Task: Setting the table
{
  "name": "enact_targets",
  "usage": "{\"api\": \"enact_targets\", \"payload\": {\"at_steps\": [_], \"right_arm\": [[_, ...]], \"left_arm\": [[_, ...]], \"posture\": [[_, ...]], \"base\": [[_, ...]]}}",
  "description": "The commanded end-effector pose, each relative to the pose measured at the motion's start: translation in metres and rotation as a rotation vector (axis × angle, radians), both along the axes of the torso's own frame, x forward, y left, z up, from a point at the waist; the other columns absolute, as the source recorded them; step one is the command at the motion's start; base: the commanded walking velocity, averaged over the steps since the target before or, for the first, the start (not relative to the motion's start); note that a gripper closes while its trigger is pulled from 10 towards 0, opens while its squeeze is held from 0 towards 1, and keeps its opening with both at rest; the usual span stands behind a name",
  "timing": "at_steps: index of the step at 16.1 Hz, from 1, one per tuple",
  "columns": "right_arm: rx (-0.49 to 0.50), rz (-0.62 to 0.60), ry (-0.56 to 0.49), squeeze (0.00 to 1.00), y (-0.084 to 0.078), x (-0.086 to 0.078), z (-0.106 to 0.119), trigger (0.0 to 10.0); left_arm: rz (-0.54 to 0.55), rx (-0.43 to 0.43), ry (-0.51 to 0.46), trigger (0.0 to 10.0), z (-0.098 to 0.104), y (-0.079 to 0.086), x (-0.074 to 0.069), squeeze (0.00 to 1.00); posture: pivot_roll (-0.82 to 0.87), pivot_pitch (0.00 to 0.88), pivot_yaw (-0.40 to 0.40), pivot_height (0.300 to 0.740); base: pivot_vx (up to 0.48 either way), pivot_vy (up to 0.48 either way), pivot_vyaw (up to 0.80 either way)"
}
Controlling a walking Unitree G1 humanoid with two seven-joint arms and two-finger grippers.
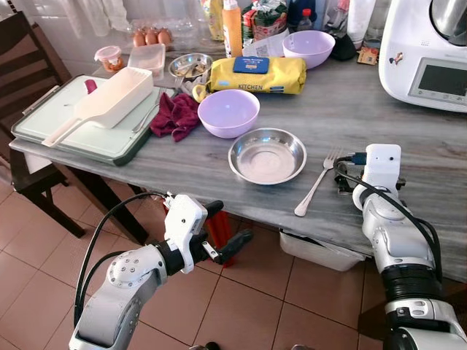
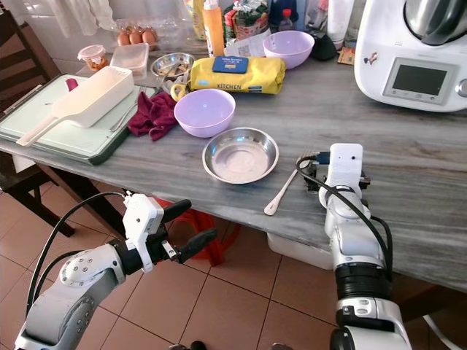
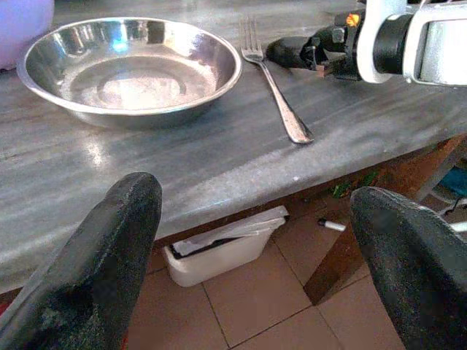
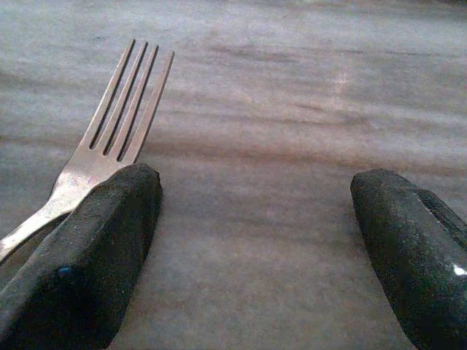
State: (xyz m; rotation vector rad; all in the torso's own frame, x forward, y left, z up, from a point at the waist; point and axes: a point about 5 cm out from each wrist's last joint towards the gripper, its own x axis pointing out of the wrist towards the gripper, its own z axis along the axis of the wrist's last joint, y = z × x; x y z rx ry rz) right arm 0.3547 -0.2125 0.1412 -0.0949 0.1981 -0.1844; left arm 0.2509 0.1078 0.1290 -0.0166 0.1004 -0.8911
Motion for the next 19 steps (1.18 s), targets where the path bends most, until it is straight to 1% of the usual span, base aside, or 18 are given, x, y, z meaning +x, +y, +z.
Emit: {"api": "enact_targets", "payload": {"at_steps": [1,6,9,11,14,17,18,19], "right_arm": [[0.016,0.052,0.062,1.0,0.015,0.0,-0.013,10.0],[0.025,0.067,0.054,1.0,0.019,0.001,-0.013,10.0],[0.029,0.085,0.045,1.0,0.025,0.003,-0.011,10.0],[0.049,0.101,0.018,1.0,0.026,0.004,-0.007,10.0],[0.038,0.094,0.03,1.0,0.024,0.005,-0.009,10.0],[0.044,0.091,0.022,1.0,0.025,0.006,-0.006,10.0],[0.041,0.079,0.007,1.0,0.024,0.005,-0.004,10.0],[0.042,0.044,-0.032,1.0,0.018,-0.001,0.0,10.0]], "left_arm": [[-0.009,0.011,-0.005,10.0,0.002,0.002,-0.002,0.0],[-0.012,0.011,-0.004,10.0,0.002,0.002,-0.002,0.0],[-0.009,0.01,-0.007,10.0,0.002,0.001,-0.002,0.0],[-0.009,0.008,-0.008,10.0,0.002,0.001,-0.002,0.0],[-0.01,0.009,-0.007,10.0,0.002,0.001,-0.003,0.0],[-0.012,0.01,-0.006,10.0,0.001,0.001,-0.002,0.0],[-0.011,0.01,-0.006,10.0,0.001,0.001,-0.002,0.0],[-0.007,0.009,-0.008,10.0,0.001,0.001,-0.002,0.0]], "posture": [[-0.05,0.156,0.116,0.74],[-0.05,0.155,0.116,0.74],[-0.05,0.156,0.113,0.74],[-0.05,0.157,0.113,0.74],[-0.05,0.158,0.117,0.74],[-0.06,0.159,0.117,0.74],[-0.05,0.158,0.114,0.74],[-0.06,0.157,0.112,0.74]], "base": [[0.0,0.0,0.0],[0.0,0.0,0.0],[0.0,0.0,0.0],[0.0,0.0,0.0],[0.0,0.0,0.0],[0.0,0.0,0.0],[0.0,0.0,0.0],[0.0,0.0,0.0]]}}
